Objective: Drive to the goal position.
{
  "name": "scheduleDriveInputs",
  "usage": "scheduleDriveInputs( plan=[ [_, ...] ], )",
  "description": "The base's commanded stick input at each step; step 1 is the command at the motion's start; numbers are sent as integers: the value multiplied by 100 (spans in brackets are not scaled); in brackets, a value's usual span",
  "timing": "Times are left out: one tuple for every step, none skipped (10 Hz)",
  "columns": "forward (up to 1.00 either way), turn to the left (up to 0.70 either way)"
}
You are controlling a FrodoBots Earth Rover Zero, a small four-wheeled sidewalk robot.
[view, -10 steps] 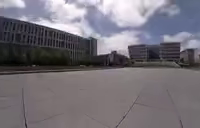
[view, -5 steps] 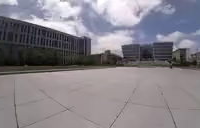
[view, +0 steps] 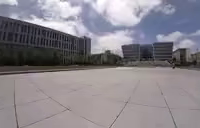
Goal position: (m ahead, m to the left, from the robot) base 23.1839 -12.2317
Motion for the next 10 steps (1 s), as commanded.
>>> scheduleDriveInputs(
  plan=[
    [0,-91],
    [0,-91],
    [0,-91],
    [0,-92],
    [0,-91],
    [0,-91],
    [0,-91],
    [0,-91],
    [0,-91],
    [0,-91]
  ],
)
